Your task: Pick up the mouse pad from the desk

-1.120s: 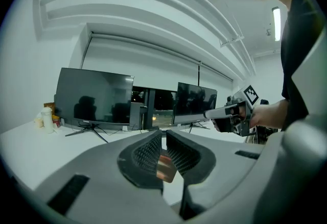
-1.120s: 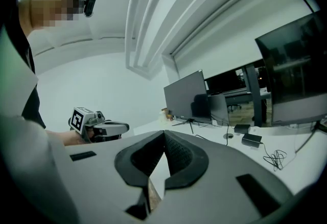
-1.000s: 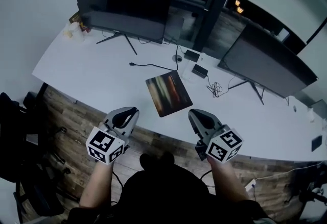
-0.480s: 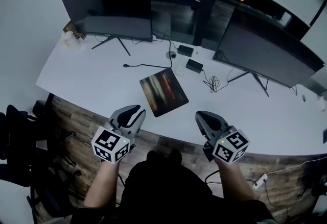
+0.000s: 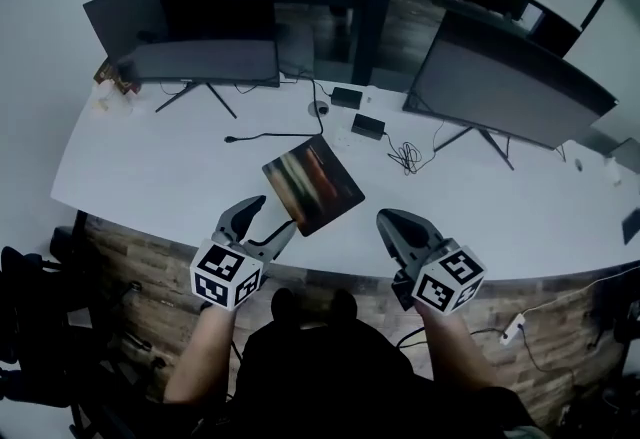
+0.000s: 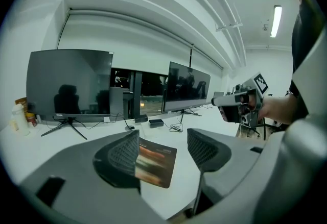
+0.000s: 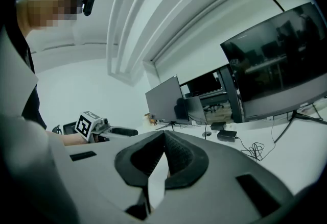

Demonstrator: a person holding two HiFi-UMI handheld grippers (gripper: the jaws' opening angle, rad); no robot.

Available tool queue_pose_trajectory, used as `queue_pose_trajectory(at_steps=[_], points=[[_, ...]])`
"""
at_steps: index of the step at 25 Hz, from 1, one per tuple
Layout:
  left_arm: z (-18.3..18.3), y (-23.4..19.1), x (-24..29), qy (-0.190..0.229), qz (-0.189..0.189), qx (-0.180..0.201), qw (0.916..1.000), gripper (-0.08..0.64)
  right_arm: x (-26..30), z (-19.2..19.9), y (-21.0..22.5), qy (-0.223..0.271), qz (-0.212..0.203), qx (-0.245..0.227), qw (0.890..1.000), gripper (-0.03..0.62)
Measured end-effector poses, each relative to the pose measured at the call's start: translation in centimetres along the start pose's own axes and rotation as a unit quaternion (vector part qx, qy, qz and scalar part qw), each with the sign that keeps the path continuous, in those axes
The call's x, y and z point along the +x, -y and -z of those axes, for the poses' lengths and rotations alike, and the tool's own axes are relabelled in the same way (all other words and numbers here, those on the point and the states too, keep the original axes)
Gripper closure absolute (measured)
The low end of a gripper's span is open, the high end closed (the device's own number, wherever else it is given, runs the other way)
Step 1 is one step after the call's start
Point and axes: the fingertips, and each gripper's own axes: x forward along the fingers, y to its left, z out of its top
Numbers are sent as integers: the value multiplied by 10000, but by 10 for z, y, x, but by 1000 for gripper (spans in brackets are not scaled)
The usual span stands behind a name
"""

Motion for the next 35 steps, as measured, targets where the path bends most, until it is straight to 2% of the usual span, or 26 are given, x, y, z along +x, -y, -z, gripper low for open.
queue_pose_trajectory(at_steps=[8, 14, 22, 35], points=[[22, -41, -12, -101, 545, 263, 9981, 250, 53, 9, -54, -85, 345, 55, 9994, 588], [47, -49, -7, -258, 1025, 281, 9940, 241, 52, 26, -77, -100, 776, 180, 9968, 588], [92, -40, 45, -967, 1399, 503, 9842, 176, 29, 59, -45, -224, 1337, 589, 9890, 588], [153, -27, 132, -1778, 1573, 955, 9667, 124, 20, 110, 10, -403, 1547, 1173, 9802, 588]])
